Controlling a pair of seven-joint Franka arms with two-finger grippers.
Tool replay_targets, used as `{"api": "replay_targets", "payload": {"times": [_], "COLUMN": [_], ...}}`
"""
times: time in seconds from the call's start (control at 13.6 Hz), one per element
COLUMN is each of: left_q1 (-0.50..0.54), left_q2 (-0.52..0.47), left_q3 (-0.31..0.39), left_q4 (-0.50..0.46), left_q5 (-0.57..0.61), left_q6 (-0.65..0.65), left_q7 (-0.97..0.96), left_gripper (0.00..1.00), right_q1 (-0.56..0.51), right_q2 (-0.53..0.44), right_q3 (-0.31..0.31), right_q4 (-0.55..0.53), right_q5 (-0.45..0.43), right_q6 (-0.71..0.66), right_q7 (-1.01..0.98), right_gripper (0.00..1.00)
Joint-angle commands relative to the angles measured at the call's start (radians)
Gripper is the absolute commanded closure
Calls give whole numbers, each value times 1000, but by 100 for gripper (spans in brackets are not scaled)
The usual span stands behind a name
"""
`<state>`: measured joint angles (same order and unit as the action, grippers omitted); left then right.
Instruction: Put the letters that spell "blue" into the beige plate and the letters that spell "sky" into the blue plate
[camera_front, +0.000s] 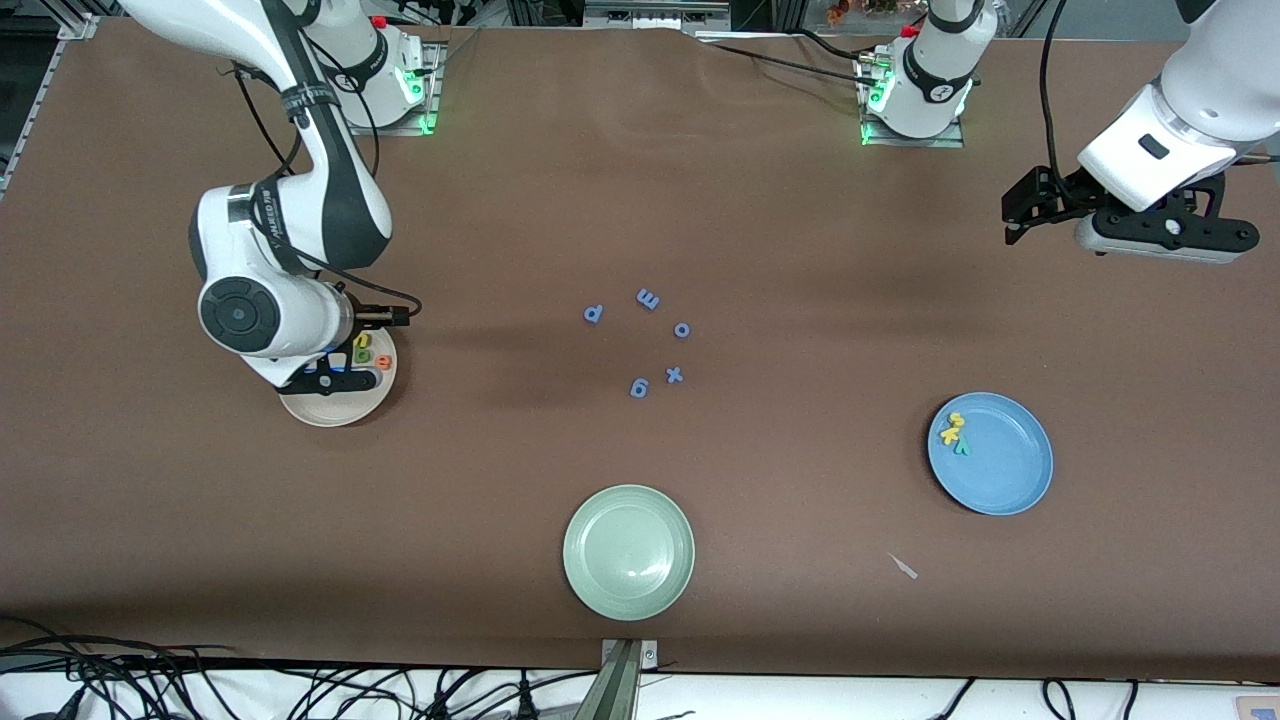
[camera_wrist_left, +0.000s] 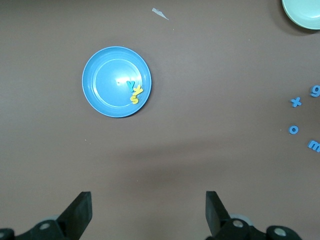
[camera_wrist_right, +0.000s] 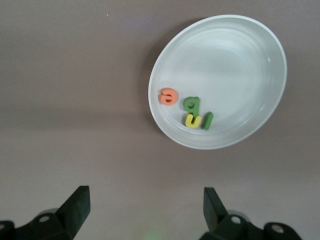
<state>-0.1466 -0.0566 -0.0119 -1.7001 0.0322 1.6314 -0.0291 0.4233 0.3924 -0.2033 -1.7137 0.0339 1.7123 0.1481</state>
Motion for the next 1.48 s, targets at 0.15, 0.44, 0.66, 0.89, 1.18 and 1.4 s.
{"api": "replay_targets", "payload": {"times": [0.15, 0.44, 0.66, 0.89, 1.18, 1.4], "left_q1": [-1, -1, -1, -1, -1, -2], "left_q2": [12, 12, 12, 12, 12, 12], "left_q3": [1, 1, 1, 0, 1, 0], "left_q4": [27, 27, 28, 28, 28, 28], "left_q5": [-23, -23, -23, -23, -24, -24], "left_q6": [-7, -7, -7, -5, -5, -7], "left_q7": [-3, -3, -3, -3, -3, -3], "left_gripper": [0, 0, 0, 0, 0, 0], "right_q1": [-20, -222, -264, -278, -279, -300], "right_q2": [-44, -203, -308, -375, -388, -389], "right_q3": [1, 159, 157, 130, 56, 56], "right_q4": [60, 13, 12, 26, 121, 111], "right_q5": [9, 4, 1, 3, -5, -20], "right_q6": [-120, -118, -167, -233, -358, -323], "right_q7": [7, -13, -21, -22, -41, -145], "right_gripper": [0, 0, 0, 0, 0, 0]}}
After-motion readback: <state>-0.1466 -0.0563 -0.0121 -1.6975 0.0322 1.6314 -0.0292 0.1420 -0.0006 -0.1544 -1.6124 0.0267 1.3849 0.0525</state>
